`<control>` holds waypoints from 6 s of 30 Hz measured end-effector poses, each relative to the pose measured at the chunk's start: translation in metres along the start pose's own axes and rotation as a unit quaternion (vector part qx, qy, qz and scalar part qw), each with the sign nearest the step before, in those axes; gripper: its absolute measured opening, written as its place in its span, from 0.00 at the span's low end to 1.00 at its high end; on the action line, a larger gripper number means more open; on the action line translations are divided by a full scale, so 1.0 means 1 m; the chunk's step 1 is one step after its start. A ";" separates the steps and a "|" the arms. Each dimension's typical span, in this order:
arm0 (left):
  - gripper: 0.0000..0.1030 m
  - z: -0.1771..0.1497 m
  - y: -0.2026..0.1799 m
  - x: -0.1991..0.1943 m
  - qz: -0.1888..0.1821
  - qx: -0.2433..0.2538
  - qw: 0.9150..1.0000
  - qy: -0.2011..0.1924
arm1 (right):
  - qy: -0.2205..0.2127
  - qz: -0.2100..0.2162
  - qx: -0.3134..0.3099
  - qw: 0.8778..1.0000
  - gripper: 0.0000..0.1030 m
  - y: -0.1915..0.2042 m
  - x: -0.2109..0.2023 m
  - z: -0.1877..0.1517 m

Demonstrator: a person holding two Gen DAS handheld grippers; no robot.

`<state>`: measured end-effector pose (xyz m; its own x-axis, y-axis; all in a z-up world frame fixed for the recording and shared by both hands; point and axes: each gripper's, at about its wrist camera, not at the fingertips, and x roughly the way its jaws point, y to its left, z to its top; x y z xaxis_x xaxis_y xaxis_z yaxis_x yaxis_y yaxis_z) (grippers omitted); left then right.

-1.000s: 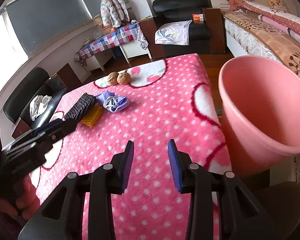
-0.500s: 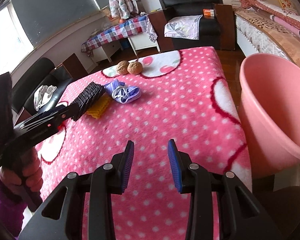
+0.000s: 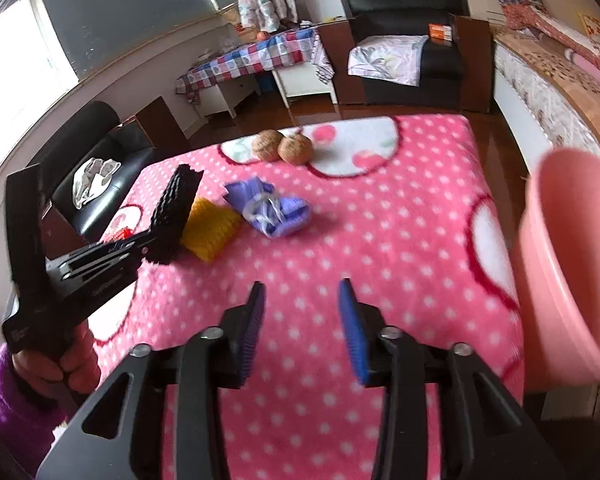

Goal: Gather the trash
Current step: 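Grasp the black mesh sleeve with the left gripper while the right grasps the purple cloth, then carry both items over the pink bucket and open both grippers, then move both open grippers back over the table toward the yellow foam net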

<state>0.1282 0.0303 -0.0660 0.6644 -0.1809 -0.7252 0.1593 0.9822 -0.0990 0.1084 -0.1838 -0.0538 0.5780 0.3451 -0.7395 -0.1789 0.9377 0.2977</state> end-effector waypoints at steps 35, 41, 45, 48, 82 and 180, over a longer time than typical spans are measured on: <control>0.10 -0.012 0.044 -0.030 -0.065 -0.107 0.992 -0.030 | 0.029 -0.008 -0.084 0.996 0.22 0.029 0.089 0.061; 0.10 -0.012 0.034 -0.040 -0.064 -0.100 0.992 -0.033 | 0.022 -0.004 -0.069 0.997 0.18 0.025 0.069 0.051; 0.10 -0.010 0.025 -0.048 -0.066 -0.090 0.993 -0.038 | 0.012 -0.006 -0.063 0.998 0.18 0.024 0.045 0.038; 0.10 -0.010 0.017 -0.054 -0.070 -0.084 0.993 -0.040 | 0.007 -0.010 -0.059 0.998 0.18 0.023 0.027 0.026; 0.10 0.005 -0.126 -0.077 -0.149 0.037 0.988 -0.029 | -0.096 -0.094 0.069 0.988 0.18 -0.086 -0.106 -0.030; 0.49 0.009 -0.140 -0.038 -0.097 0.025 0.995 0.011 | -0.076 -0.090 0.075 0.990 0.34 -0.088 -0.095 -0.039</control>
<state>0.0876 -0.1003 -0.0182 0.6016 -0.3648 -0.7107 0.3188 0.9254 -0.2051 0.0382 -0.2978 -0.0332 0.7044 0.1518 -0.6934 0.0525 0.9630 0.2642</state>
